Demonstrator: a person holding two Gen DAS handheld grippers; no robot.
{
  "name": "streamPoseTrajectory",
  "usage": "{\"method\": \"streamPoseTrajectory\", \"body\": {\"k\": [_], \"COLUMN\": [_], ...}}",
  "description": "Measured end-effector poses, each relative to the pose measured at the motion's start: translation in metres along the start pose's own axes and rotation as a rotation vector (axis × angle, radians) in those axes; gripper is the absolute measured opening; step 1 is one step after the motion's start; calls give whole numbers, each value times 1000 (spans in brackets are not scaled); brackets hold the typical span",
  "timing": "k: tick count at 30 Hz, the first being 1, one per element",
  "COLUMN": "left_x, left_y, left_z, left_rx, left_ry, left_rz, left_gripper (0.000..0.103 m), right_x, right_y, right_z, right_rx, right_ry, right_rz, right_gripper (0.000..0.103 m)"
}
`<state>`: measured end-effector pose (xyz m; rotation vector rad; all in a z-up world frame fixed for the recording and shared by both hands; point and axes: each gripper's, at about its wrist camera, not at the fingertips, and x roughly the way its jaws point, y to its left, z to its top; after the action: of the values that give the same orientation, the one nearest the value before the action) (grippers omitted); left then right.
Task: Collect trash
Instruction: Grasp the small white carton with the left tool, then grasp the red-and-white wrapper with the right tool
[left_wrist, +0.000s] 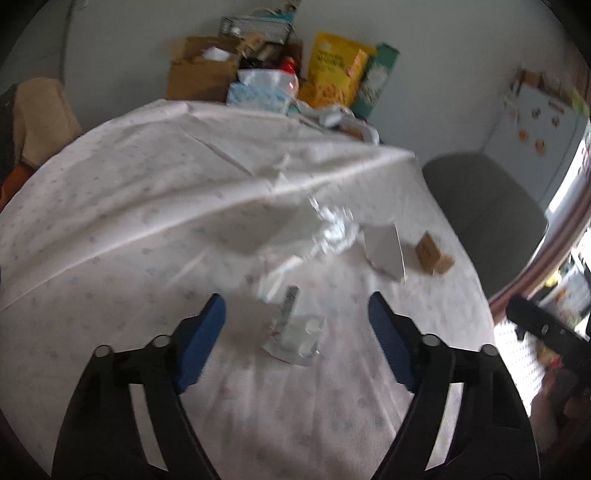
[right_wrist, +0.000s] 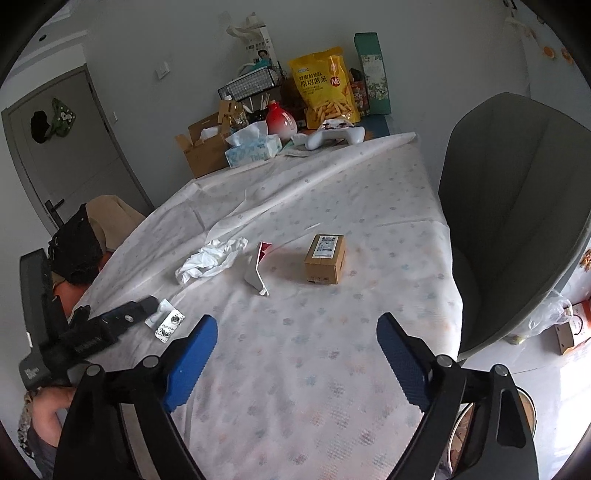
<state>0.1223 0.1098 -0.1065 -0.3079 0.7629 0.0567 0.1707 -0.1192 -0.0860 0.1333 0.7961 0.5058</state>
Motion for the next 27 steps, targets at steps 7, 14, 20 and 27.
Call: {"method": "streamPoseTrajectory", "body": {"k": [7,14,20,27], "left_x": [20,11,-10,-26], "left_y": [-3,1,14,55], "left_z": [-6,-5,4,7], "left_rx": [29,25,-26,-163], "left_ry": [73,39,-55,-128], "left_rz": [51,83,113,174], "left_gripper": [45,26,26,26], "right_x": [9,26,53,92], "right_y": [3,27,53,74], "right_z": [2,9,19,25], "right_rx": [-22,-128,-209,-254], "right_ry": [23,66,113,160], "right_rz": [2,4,20,-15], "right_gripper": [86,72,66,63]}}
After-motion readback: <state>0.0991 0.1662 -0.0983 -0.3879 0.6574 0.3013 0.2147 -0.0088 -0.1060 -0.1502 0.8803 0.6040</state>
